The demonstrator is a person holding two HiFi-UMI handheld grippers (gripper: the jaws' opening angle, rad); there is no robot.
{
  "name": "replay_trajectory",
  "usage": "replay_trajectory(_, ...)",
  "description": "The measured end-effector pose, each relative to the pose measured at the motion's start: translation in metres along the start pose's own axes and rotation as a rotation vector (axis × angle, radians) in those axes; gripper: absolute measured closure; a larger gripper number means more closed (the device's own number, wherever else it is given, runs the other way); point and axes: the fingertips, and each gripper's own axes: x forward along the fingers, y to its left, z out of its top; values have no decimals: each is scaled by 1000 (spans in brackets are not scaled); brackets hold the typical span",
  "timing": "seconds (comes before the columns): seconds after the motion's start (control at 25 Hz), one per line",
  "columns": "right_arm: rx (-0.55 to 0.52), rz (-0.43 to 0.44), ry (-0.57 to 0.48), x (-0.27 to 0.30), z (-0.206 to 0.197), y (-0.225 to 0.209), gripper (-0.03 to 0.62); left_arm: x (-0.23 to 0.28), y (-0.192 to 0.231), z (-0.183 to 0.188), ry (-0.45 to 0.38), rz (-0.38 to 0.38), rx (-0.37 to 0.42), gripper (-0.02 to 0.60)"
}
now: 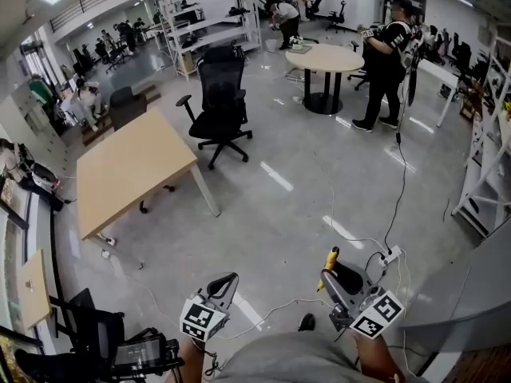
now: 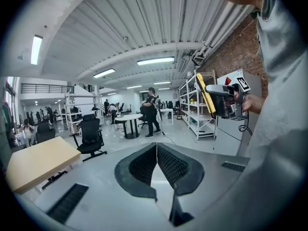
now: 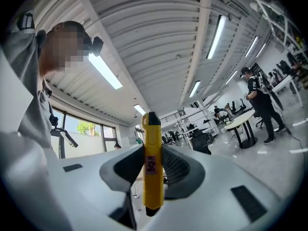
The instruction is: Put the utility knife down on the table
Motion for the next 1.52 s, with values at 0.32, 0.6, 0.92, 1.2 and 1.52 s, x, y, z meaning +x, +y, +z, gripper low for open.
replay_trajectory(0.32, 11, 39, 1, -2, 29, -104, 476, 102, -13, 41, 9, 4, 28, 575)
replay_trajectory(0.6, 42, 35, 0, 16, 31, -160, 476, 149, 2, 48, 33, 0, 24, 575)
replay_trajectory(0.92, 45, -16, 18, 80, 28, -216, 476, 216, 67, 45, 47, -50, 9, 575)
replay_trajectory(1.2, 11, -40, 14, 175, 38, -242, 476, 249, 164, 66, -9, -66, 15, 575)
replay_trajectory(1.52, -23, -66, -15, 269, 50, -261, 476, 261, 272, 66, -34, -28, 8, 575)
